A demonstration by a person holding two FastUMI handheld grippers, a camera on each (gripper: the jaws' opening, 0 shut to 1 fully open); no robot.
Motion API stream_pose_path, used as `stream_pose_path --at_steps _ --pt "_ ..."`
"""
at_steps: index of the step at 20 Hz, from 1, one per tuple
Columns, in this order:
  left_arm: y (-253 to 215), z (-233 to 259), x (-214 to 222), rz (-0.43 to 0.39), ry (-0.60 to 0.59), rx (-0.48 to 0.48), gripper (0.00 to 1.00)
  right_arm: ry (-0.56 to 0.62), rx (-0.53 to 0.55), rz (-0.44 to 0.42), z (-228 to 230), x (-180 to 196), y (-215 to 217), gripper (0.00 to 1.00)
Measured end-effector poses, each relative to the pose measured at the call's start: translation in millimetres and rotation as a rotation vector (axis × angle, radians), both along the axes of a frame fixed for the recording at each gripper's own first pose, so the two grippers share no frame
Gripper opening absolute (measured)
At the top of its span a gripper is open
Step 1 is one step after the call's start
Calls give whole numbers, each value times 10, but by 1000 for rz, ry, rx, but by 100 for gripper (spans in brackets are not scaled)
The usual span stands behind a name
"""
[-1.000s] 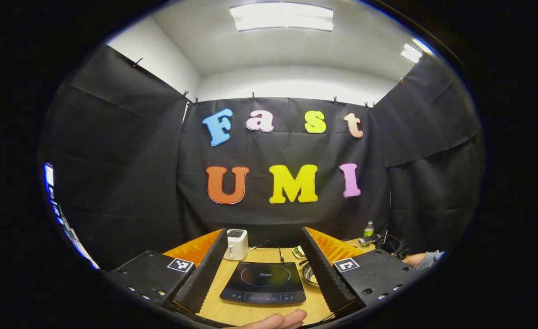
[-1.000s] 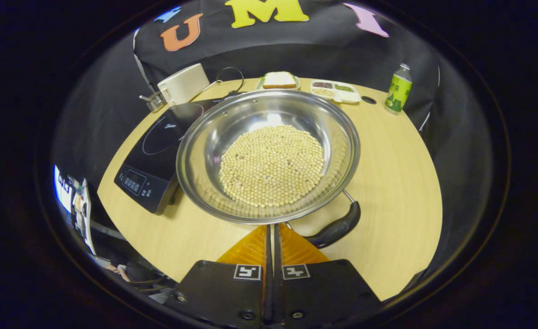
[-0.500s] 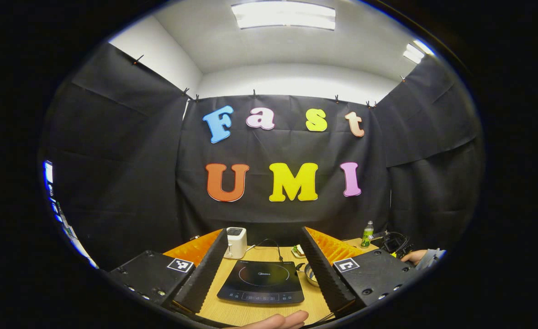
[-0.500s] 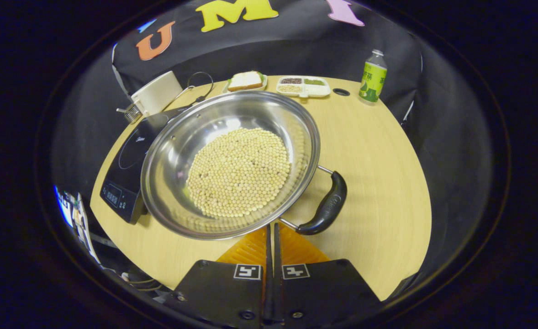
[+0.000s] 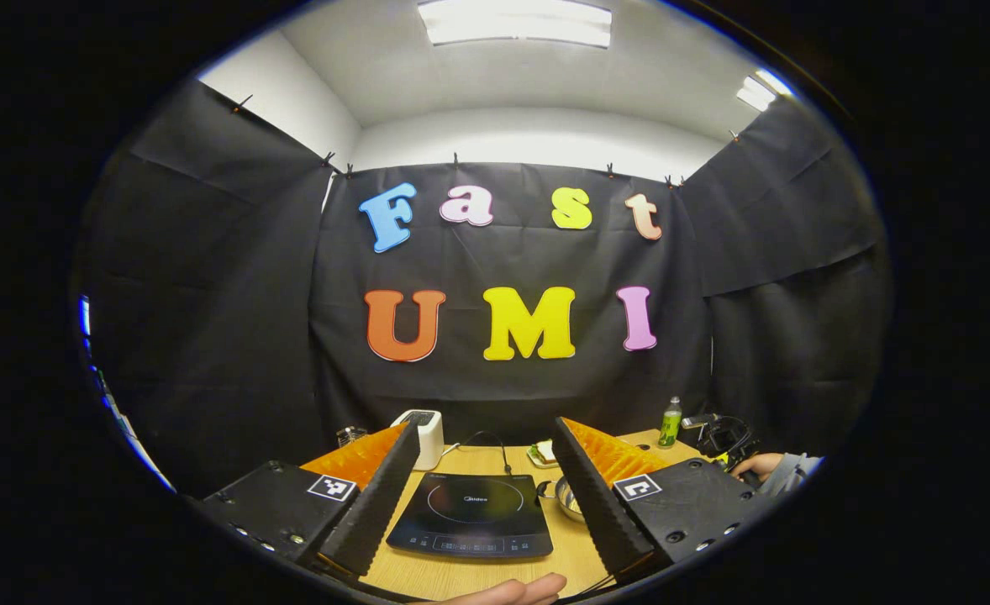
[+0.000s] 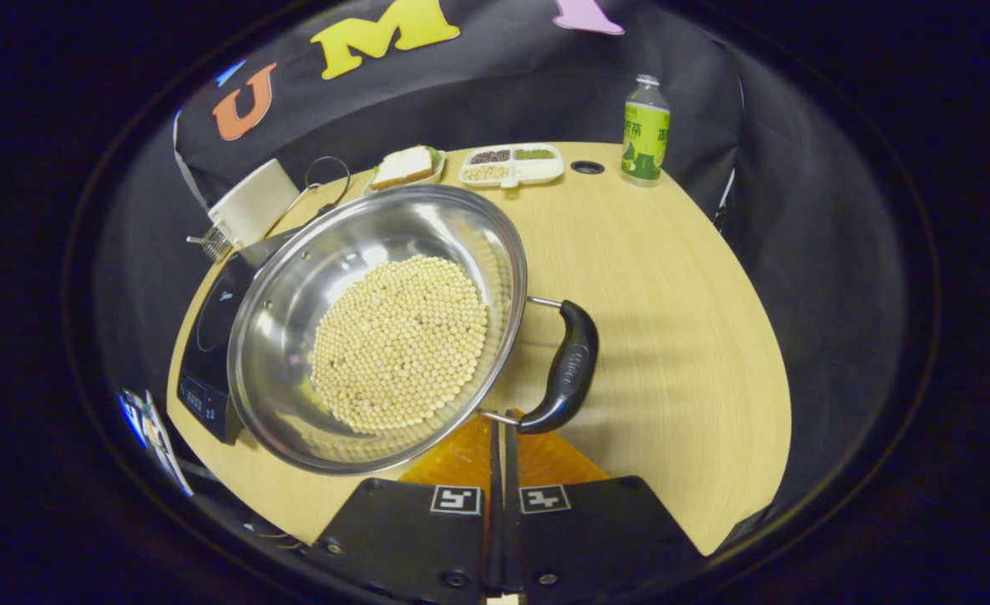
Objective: First push the handle of the pot to place it horizontally, then grasp the pot with both hands and set it on the induction cooktop.
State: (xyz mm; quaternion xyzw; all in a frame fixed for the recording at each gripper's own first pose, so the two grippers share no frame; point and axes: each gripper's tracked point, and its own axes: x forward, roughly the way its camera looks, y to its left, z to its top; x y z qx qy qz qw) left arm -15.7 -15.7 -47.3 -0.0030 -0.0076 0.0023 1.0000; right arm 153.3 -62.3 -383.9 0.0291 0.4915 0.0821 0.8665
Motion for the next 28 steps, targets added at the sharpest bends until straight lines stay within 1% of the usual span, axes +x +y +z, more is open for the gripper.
stream_pose_path --at_steps 1,2,3,4,6,7,8,9,10,11,12,13,14,16,18,19,20,21,22,24,26,28 --pt "-20 -53 20 -1 20 -6 95 -12 -17 -6 7 48 -32 4" --pt "-43 -105 72 -6 36 -20 95 -29 -32 -11 18 106 -65 0" --pt "-66 -140 110 -14 52 -38 95 -48 -45 -18 35 165 -109 0" --pt "-88 -182 155 -24 68 -54 95 -70 -57 -25 60 219 -148 4" --pt "-112 -235 244 -32 93 -82 95 -110 -92 -54 111 301 -266 4" --pt "-114 -263 276 -34 102 -90 95 -121 -94 -70 143 299 -304 4" --pt "-115 -295 320 -39 112 -94 95 -129 -82 -79 181 286 -312 0" --pt "-138 -334 354 -49 125 -99 100 -138 -66 -88 220 274 -319 4" --pt "-182 -361 402 -60 136 -104 95 -167 -70 -104 297 284 -366 1" --pt "-208 -383 449 -67 143 -106 95 -208 -90 -120 399 317 -458 4" --pt "-232 -425 498 -72 155 -105 95 -251 -102 -131 516 330 -520 0" --pt "-268 -468 544 -77 166 -100 95 -291 -107 -139 639 322 -553 0" --pt "-309 -503 600 -83 177 -94 95 -320 -112 -154 747 308 -603 4" --pt "-398 -631 724 -92 209 -88 95 -374 -77 -177 969 268 -602 12" --pt "-520 -776 865 -110 242 -88 95 -419 -36 -191 1168 225 -580 34" --pt "-570 -852 955 -117 258 -85 95 -436 -25 -179 1223 212 -557 55" --pt "-602 -947 1038 -121 278 -80 95 -444 -25 -157 1246 177 -542 63" --pt "-650 -1063 1119 -128 306 -75 95 -457 -23 -144 1294 187 -528 80" --pt "-707 -1200 1196 -138 334 -70 95 -472 -19 -144 1340 190 -522 87" --pt "-828 -1441 1376 -158 388 -61 95 -476 -16 -162 1361 228 -551 89" --pt "-929 -1680 1533 -169 441 -55 95 -468 -15 -149 1350 250 -520 91" --pt "-1028 -1914 1712 -174 494 -45 95 -497 -12 -125 1379 358 -506 92"
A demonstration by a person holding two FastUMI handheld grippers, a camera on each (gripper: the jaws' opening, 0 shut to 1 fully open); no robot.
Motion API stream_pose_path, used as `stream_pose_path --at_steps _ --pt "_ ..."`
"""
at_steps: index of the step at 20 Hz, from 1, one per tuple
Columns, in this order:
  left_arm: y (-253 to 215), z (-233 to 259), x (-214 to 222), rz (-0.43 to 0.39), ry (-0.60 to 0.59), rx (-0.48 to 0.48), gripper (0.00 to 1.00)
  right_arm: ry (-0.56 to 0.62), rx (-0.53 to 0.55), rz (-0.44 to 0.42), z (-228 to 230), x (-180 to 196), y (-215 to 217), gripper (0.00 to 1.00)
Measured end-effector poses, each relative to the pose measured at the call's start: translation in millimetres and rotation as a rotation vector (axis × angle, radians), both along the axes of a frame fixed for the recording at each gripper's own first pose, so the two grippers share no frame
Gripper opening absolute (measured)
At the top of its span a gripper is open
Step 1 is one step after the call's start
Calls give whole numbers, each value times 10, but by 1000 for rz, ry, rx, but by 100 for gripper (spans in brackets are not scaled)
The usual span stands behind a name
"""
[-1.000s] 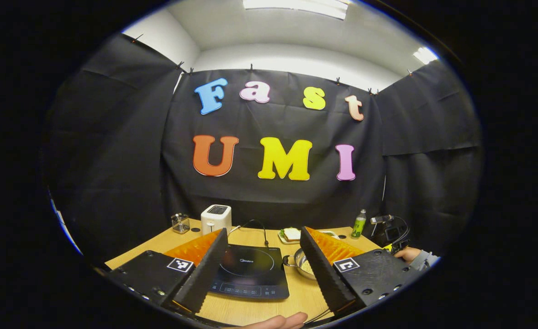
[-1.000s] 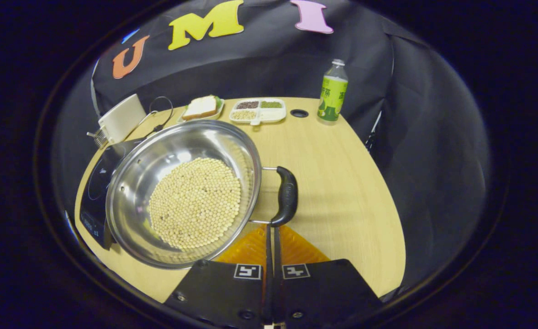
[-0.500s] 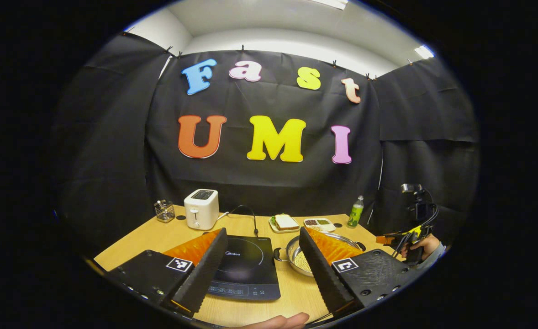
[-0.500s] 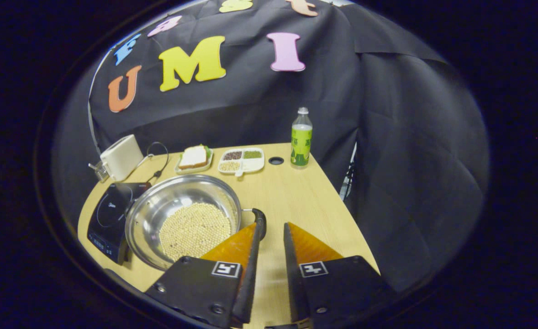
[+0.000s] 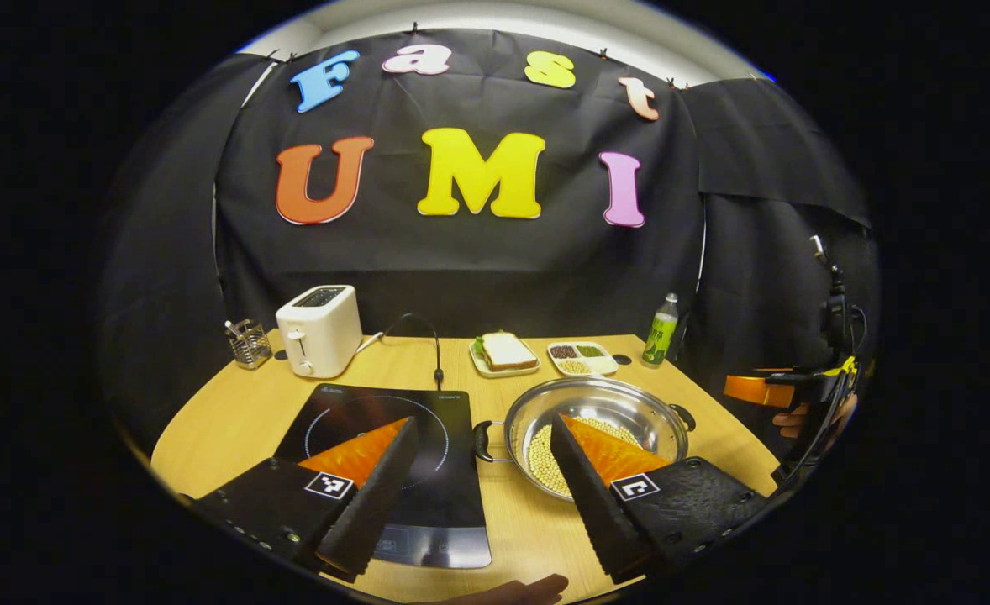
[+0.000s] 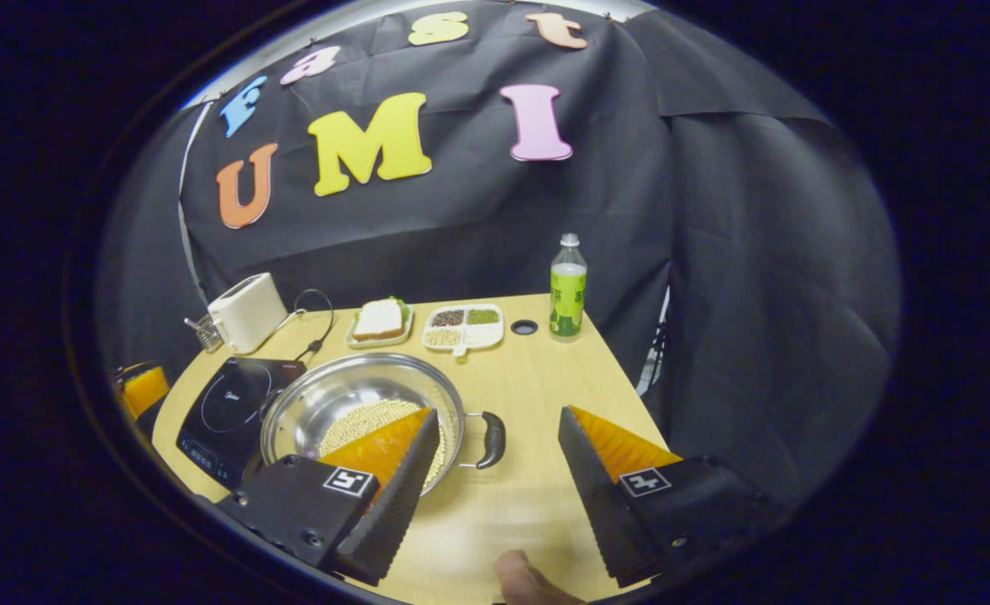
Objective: First push the handle of the pot to place it horizontally, then grasp the pot with both hands and set it on the induction cooktop.
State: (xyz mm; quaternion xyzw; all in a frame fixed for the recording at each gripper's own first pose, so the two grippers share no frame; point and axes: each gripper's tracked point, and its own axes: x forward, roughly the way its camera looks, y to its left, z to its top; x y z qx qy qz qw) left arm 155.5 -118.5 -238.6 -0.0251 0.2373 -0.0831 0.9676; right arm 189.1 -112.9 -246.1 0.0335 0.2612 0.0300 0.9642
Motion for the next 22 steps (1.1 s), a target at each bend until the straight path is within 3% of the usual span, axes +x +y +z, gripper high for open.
stream_pose_path --at_steps 16,22 --pt "-234 -1303 732 -46 288 33 95 156 115 42 -783 464 146 91" --pt "-275 -1416 823 -71 306 91 91 202 146 68 -1032 576 213 90"
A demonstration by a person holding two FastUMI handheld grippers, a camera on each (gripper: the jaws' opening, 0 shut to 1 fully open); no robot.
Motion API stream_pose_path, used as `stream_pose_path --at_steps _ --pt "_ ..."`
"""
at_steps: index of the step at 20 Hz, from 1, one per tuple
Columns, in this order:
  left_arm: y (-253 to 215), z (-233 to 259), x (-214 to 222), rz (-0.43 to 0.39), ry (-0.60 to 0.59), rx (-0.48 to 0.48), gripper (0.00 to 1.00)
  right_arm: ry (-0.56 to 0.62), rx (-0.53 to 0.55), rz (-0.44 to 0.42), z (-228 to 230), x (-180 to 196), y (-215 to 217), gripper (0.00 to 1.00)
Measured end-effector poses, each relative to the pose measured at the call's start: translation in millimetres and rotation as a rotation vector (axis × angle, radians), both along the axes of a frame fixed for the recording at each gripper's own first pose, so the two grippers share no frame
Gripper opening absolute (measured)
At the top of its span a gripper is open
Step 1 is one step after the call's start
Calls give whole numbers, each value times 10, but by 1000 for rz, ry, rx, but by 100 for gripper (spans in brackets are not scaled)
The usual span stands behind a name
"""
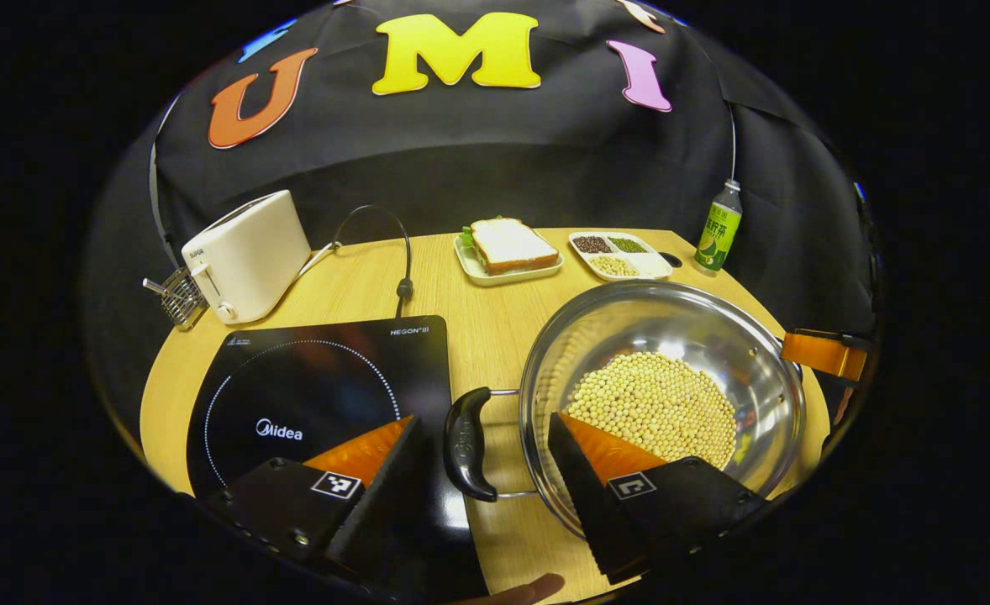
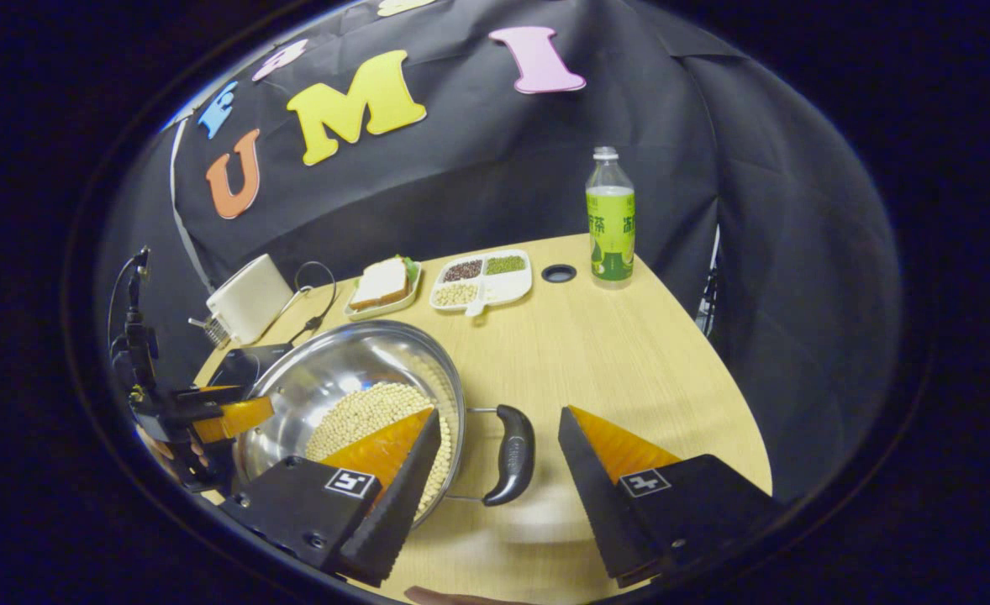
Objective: First push the handle of the pot to place it horizontally, then grasp the pot with both hands and set it on the induction cooktop.
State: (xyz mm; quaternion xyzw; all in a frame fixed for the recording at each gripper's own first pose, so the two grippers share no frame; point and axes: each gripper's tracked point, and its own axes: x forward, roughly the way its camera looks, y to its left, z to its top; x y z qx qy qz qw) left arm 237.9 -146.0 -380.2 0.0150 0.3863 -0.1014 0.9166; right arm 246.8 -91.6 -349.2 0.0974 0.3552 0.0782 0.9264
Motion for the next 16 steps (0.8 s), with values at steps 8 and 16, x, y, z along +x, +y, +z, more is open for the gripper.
stream_pose_path --at_steps 8,16 --pt "-4 -41 53 -7 10 40 68 66 23 -3 -175 21 83 66" --pt "-17 -54 116 -4 36 29 67 96 4 22 -253 45 98 63"
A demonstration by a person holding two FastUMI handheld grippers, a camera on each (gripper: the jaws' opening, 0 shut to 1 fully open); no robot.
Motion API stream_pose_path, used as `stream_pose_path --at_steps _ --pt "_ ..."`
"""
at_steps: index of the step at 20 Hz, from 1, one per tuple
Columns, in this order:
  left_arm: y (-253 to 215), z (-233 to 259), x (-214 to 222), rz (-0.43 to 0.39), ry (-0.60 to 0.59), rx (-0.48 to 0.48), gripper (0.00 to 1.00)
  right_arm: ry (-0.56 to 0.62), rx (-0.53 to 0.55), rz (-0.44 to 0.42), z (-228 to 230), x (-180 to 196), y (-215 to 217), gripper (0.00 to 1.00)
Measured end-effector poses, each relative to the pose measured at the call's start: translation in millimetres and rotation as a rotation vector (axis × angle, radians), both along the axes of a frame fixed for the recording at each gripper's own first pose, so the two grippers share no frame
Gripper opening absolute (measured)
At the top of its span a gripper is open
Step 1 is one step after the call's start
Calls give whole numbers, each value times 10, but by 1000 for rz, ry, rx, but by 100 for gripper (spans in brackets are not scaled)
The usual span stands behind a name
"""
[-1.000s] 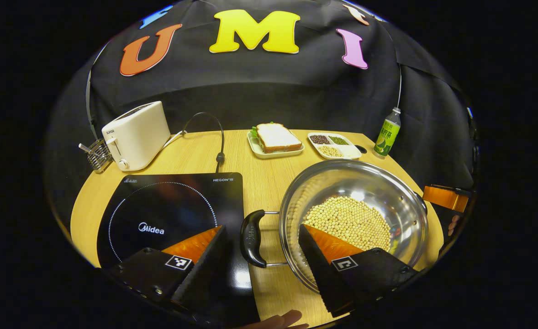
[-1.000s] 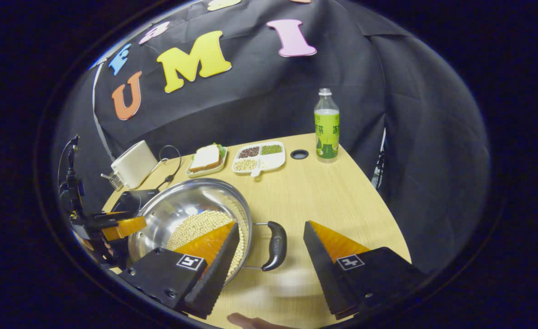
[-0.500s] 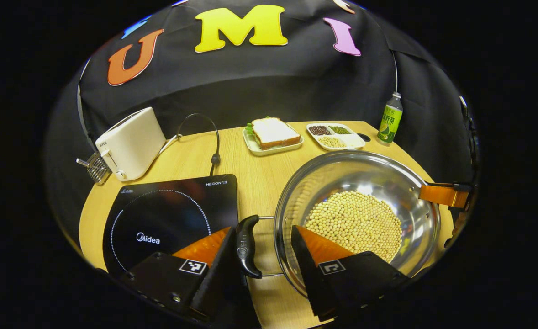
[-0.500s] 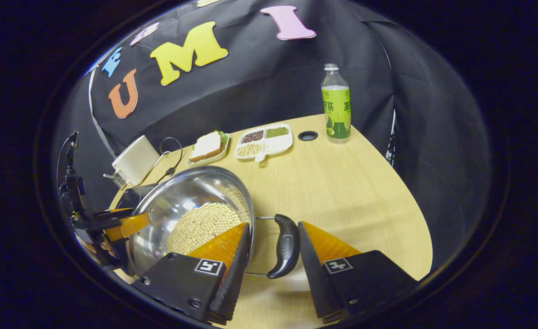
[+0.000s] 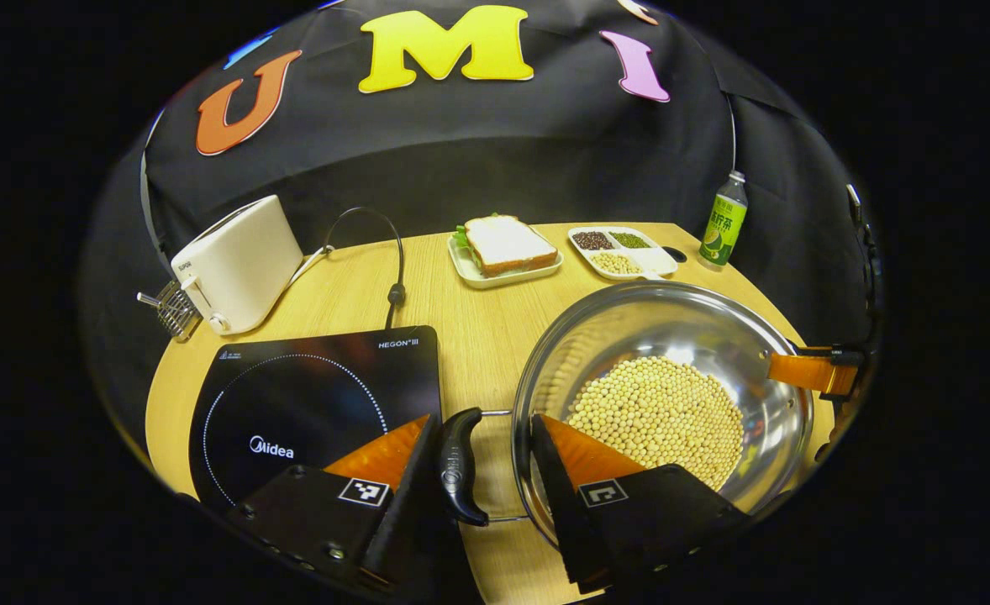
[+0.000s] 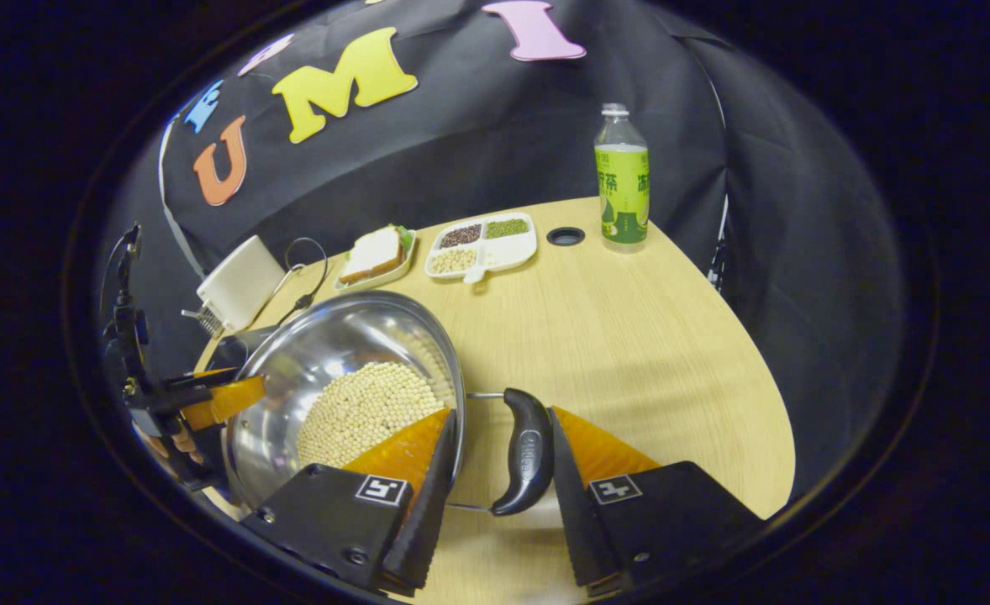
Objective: First push the handle of the pot to place it horizontally, then grasp the pot with both hands and set it on the induction cooktop.
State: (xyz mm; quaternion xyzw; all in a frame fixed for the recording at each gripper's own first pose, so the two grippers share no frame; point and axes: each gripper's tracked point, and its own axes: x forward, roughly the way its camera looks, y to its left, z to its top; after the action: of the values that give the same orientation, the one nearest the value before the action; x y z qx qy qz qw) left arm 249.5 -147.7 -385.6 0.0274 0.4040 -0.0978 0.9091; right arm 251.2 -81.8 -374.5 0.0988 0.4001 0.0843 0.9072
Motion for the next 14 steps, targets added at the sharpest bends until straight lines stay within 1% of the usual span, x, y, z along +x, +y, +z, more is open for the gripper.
stream_pose_path --at_steps 1,2,3,4,5,6,7,8,9,10,12,14 --pt "6 35 -17 -3 8 -12 55 -2 13 -10 5 4 2 63" --pt "9 19 -43 -3 24 -31 73 -7 19 -14 10 -2 6 61" --pt "4 24 -58 -6 33 -49 60 -7 28 -18 9 -16 3 59" --pt "8 36 -95 -8 43 -64 59 -10 37 -22 23 -36 4 58" --pt "12 61 -123 -5 53 -78 68 -11 43 -26 18 -56 10 58" --pt "14 63 -156 -1 58 -83 56 -15 46 -29 26 -62 18 57" --pt "16 68 -166 4 58 -83 56 -19 39 -30 22 -81 13 56" --pt "10 67 -185 3 58 -82 66 -18 33 -35 32 -98 2 56" --pt "8 73 -211 1 56 -82 66 -16 32 -38 36 -124 -7 58" --pt "4 76 -237 2 59 -87 56 -19 32 -41 68 -146 -16 58" --pt "-5 120 -265 -6 52 -96 56 -30 31 -44 139 -192 -30 55" --pt "1 225 -281 -9 32 -100 56 -40 23 -42 231 -240 -26 55"
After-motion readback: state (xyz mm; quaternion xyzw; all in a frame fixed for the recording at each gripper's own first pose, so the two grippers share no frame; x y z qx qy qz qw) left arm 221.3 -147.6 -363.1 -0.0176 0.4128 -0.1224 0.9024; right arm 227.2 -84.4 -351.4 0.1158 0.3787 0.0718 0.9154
